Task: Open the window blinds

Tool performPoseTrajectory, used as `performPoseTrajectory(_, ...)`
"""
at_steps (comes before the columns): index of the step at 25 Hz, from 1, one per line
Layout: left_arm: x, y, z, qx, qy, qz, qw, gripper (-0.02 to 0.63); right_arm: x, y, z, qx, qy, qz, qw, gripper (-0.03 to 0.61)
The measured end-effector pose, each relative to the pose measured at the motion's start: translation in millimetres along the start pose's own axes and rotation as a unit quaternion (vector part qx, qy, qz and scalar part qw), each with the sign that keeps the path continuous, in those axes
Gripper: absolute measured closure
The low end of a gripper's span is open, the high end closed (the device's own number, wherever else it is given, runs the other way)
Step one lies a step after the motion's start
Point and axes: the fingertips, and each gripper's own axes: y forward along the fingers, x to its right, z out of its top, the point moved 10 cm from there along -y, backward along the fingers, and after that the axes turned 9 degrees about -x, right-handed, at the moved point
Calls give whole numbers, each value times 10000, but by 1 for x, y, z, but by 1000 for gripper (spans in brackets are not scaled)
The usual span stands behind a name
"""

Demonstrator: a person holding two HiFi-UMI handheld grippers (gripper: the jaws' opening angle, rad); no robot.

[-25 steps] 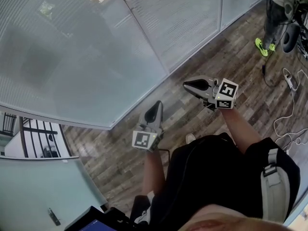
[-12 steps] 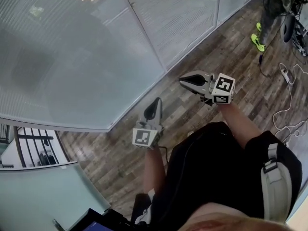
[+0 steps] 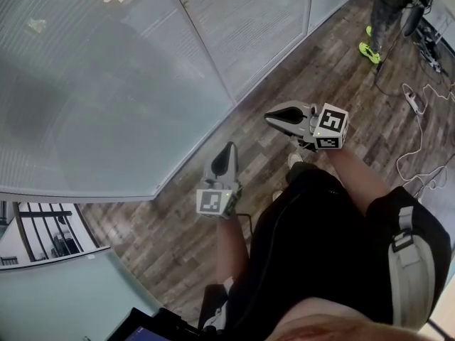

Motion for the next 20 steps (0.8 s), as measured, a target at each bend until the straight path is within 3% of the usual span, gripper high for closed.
performPoseTrajectory(10,-7,22,-6,-185,-90,48,9998,611,31,6,-14,2,180,-22,9998,572)
performPoseTrajectory(14,-16,37,-2,-360,-434,34,9984,611,54,17,-13,120,418,64,9990,572)
performPoseTrajectory(20,-40,76,13,-449,-409,73,9981,611,96,30,-15,68,407,45,9991,572)
